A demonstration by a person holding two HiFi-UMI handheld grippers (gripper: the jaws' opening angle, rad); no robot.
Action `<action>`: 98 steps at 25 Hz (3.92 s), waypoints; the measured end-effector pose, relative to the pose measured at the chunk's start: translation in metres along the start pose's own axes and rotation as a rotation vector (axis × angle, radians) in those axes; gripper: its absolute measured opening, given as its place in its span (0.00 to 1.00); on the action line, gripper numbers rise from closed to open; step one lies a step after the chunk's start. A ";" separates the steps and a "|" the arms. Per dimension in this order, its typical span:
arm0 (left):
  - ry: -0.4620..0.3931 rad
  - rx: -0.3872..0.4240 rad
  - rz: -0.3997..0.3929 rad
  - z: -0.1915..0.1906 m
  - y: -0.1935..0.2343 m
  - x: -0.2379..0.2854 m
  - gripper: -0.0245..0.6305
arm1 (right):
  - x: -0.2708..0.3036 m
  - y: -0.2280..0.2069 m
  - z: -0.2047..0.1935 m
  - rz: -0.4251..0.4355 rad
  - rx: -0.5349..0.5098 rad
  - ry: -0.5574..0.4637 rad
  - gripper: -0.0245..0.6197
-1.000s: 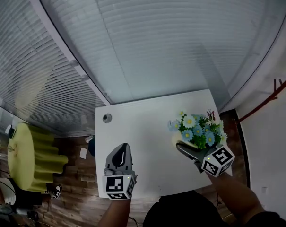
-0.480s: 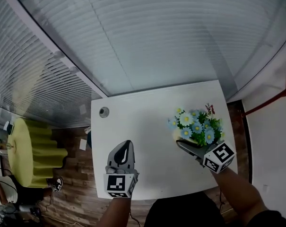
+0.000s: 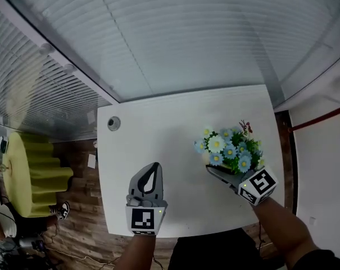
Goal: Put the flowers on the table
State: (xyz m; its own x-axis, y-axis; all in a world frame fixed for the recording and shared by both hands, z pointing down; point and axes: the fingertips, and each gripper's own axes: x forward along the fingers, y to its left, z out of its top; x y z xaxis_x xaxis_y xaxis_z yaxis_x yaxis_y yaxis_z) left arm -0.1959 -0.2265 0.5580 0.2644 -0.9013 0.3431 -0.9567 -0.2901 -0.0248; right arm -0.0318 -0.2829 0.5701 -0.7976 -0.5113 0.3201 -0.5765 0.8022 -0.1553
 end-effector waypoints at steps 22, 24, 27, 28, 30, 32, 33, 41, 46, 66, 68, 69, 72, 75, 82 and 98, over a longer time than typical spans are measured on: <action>0.097 0.009 -0.001 -0.040 -0.005 -0.006 0.04 | 0.022 -0.012 -0.057 0.003 -0.022 0.087 0.88; 0.098 -0.014 0.015 -0.043 0.001 -0.011 0.04 | 0.026 -0.007 -0.059 0.015 -0.028 0.100 0.88; 0.107 -0.016 0.022 -0.048 0.003 -0.019 0.04 | 0.030 0.000 -0.060 0.037 -0.046 0.109 0.88; 0.107 -0.017 0.023 -0.049 0.002 -0.021 0.04 | 0.030 0.001 -0.060 0.038 -0.055 0.108 0.88; 0.103 -0.025 0.027 -0.050 0.002 -0.025 0.04 | 0.030 0.004 -0.062 0.032 -0.078 0.105 0.88; 0.104 -0.032 0.028 -0.053 0.002 -0.029 0.04 | 0.029 0.005 -0.065 0.030 -0.087 0.109 0.88; 0.103 -0.041 0.029 -0.055 0.001 -0.030 0.04 | 0.028 0.006 -0.068 0.033 -0.081 0.112 0.88; 0.084 -0.057 0.034 -0.055 -0.004 -0.045 0.04 | 0.020 0.017 -0.077 0.038 -0.084 0.104 0.88; 0.074 -0.028 0.030 -0.047 -0.001 -0.064 0.04 | 0.009 0.025 -0.074 0.019 -0.088 0.101 0.88; 0.053 0.000 0.018 -0.008 -0.027 -0.095 0.04 | -0.066 0.043 -0.006 -0.043 -0.127 0.022 0.88; 0.054 0.005 0.021 -0.010 -0.025 -0.094 0.04 | -0.069 0.043 -0.007 -0.046 -0.118 0.013 0.88; 0.053 0.010 0.024 -0.014 -0.023 -0.093 0.04 | -0.069 0.042 -0.009 -0.047 -0.107 0.001 0.88; 0.041 0.022 0.034 -0.020 -0.016 -0.088 0.04 | -0.069 0.040 -0.011 -0.051 -0.083 -0.036 0.88; 0.021 0.012 0.030 0.003 -0.015 -0.093 0.04 | -0.082 0.042 0.015 -0.063 -0.101 -0.043 0.88; -0.018 0.029 0.050 0.001 -0.002 -0.075 0.04 | -0.081 0.022 0.028 -0.114 -0.072 -0.159 0.88; -0.091 0.110 0.047 -0.010 0.010 -0.032 0.04 | -0.052 0.002 -0.003 -0.046 -0.065 -0.213 0.88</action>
State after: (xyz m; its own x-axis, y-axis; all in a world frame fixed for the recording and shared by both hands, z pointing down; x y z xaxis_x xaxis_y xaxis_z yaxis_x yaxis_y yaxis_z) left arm -0.2149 -0.1977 0.5559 0.2348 -0.9385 0.2530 -0.9503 -0.2763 -0.1434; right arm 0.0089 -0.2536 0.5559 -0.7944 -0.5956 0.1194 -0.6058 0.7914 -0.0825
